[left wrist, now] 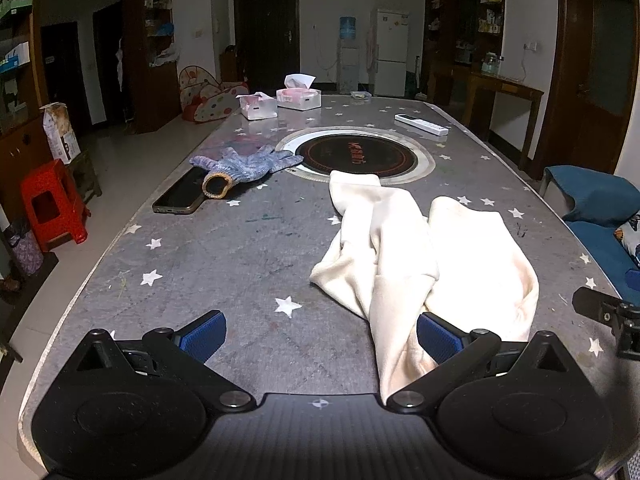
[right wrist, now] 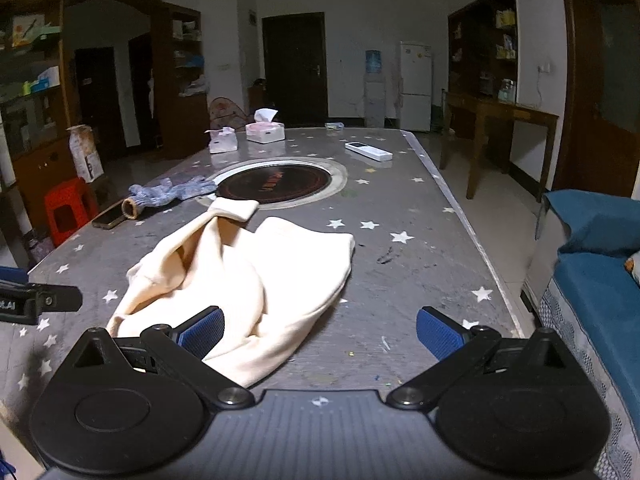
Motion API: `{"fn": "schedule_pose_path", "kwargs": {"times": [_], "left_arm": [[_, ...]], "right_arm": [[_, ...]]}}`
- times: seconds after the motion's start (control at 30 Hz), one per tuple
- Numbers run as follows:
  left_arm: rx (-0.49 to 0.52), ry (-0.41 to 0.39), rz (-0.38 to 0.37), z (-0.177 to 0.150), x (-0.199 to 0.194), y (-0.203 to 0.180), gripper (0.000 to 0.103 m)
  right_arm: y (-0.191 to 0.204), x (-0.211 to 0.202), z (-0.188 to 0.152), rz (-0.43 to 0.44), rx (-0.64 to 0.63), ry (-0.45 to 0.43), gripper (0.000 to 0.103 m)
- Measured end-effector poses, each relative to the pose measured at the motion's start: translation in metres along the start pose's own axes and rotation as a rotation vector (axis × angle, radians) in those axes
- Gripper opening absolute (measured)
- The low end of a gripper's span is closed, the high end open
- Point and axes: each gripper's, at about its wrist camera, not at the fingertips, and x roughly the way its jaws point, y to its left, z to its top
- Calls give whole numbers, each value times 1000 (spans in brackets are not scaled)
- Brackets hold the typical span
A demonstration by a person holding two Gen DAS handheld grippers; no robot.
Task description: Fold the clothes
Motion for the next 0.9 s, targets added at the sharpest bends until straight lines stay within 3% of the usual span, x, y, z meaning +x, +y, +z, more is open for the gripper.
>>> {"fn": "schedule_pose_path", "kwargs": {"times": [0.43,0.9], "left_arm": [[5,10,3,0,2,-2,103],[13,28,5,2,13,-2,103]], "right_arm": [[21,-9,2,15,-60,-22,103],[25,-3,4,40,-39,-16,103]]}}
